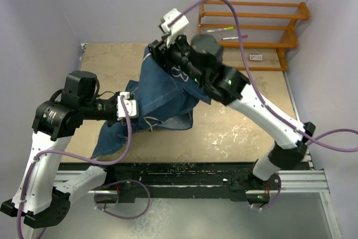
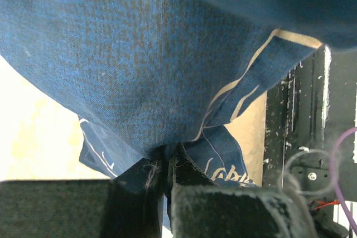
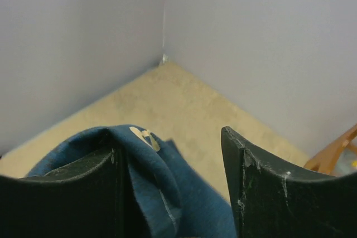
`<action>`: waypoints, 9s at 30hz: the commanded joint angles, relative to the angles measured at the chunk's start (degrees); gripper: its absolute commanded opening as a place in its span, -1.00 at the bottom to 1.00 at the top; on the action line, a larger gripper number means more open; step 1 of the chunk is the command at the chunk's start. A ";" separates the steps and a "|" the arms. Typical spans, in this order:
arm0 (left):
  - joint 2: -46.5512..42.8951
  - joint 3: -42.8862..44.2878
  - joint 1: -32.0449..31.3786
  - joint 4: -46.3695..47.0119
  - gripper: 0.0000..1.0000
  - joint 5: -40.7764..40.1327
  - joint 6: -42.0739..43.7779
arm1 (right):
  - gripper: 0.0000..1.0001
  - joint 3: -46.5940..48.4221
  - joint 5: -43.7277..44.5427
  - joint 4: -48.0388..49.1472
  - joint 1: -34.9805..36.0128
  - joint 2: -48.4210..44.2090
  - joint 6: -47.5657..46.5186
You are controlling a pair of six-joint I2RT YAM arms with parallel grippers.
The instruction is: Remove the pillowcase from the pillow
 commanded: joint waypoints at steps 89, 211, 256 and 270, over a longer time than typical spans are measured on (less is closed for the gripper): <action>7.50 -9.55 -14.19 13.08 -1.00 -20.72 -4.44 | 0.99 -56.13 -8.13 4.73 -14.43 -30.49 22.11; 21.66 19.58 -11.75 2.48 0.68 -10.02 -8.54 | -1.00 23.31 -27.98 -28.98 6.26 -3.43 5.62; 19.42 11.11 24.23 83.49 -1.00 53.58 -91.80 | 0.99 -47.65 -54.76 36.94 -32.43 -29.82 42.54; 21.45 9.15 23.01 34.68 -0.21 36.05 -40.06 | -0.98 -32.28 -53.03 40.70 -28.89 -13.20 49.87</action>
